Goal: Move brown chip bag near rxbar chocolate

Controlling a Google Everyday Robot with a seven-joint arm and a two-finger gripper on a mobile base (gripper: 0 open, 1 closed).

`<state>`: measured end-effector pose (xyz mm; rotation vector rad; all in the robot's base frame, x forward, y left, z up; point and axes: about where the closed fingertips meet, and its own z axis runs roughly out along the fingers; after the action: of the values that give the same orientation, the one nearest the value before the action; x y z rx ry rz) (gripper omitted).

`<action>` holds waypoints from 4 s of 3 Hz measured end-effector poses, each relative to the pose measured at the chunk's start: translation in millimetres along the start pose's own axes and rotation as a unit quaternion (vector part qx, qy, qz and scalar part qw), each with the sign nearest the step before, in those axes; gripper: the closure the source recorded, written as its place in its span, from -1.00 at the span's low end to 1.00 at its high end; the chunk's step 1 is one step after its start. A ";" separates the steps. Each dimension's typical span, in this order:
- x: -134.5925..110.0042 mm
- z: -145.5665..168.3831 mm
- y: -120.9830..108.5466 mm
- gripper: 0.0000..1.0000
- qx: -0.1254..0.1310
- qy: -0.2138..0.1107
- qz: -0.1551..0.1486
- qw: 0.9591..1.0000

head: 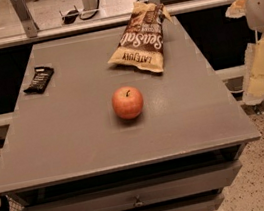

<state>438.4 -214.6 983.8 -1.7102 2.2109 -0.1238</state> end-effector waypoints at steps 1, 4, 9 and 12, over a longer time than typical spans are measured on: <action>-0.8 0.6 -2.0 -1.00 0.001 -0.002 -0.002 1.000; -56.3 45.6 -121.3 -1.00 0.049 -0.087 -0.087 0.991; -144.1 194.1 -232.6 -1.00 0.031 -0.081 -0.172 0.981; -169.9 243.9 -246.6 -0.08 0.015 -0.063 -0.194 0.979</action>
Offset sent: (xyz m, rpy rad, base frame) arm 0.0697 0.0089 -0.0001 0.0643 -0.0964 0.1478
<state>780.5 -85.8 859.0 -2.0524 1.7554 -0.1381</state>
